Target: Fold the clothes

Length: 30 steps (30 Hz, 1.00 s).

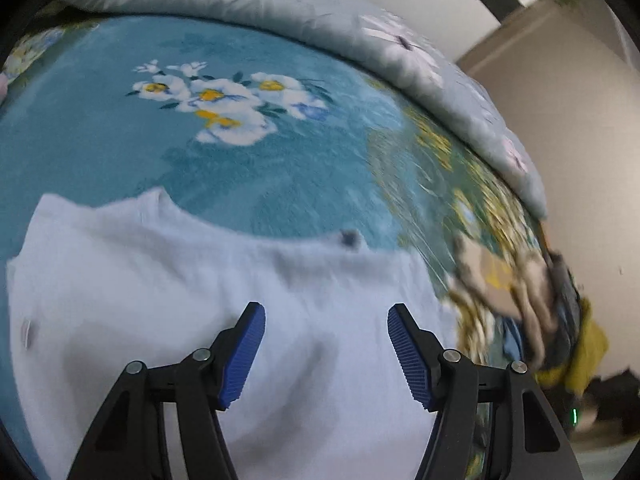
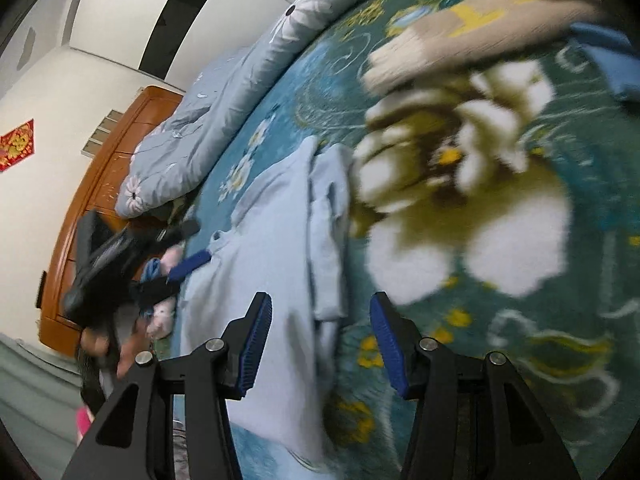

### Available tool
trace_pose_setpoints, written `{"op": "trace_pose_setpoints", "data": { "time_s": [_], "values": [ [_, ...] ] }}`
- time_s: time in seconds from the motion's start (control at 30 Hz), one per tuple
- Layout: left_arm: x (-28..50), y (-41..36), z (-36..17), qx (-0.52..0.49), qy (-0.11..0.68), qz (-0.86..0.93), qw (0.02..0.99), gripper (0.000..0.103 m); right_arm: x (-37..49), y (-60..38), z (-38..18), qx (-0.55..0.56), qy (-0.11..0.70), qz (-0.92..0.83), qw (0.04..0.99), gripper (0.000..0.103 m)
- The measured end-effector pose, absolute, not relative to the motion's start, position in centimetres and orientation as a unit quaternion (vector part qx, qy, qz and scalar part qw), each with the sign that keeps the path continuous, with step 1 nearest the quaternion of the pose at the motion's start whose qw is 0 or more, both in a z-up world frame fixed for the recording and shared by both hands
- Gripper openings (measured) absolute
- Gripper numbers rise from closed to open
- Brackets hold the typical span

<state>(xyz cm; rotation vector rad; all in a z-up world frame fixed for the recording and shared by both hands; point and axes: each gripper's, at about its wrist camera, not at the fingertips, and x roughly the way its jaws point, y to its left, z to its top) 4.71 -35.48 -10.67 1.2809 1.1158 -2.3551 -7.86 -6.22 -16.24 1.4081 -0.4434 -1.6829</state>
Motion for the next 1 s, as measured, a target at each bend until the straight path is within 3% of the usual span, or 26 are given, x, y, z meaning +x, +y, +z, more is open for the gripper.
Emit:
{"op": "trace_pose_setpoints", "data": {
  "time_s": [0.17,0.27,0.4,0.6,0.87,1.0],
  "values": [
    [7.8,-32.5,-10.7,0.433,0.35,-0.825,0.101,0.067,-8.3,-8.0,-16.6,0.567,-0.199,-0.667,0.442,0.053],
    [8.7,-32.2,-12.0,0.431,0.374,-0.815,0.097,0.065,-8.1,-8.9,-16.7,0.564,-0.203,-0.664,0.447,0.05],
    [9.8,-32.4,-13.3,0.429,0.397,-0.806,0.096,0.047,-8.1,-9.1,-17.3,0.573,-0.213,-0.657,0.441,0.028],
    [10.4,-33.0,-14.3,0.422,0.408,-0.802,0.109,0.029,-8.3,-8.9,-17.7,0.579,-0.218,-0.651,0.441,0.013],
    [10.6,-31.5,-14.0,0.434,0.351,-0.816,0.148,0.015,-7.8,-9.5,-15.9,0.552,-0.207,-0.667,0.456,0.01],
    [12.1,-31.0,-13.8,0.437,0.339,-0.818,0.159,0.015,-7.2,-10.0,-14.9,0.541,-0.191,-0.681,0.455,0.01]
  ]
}}
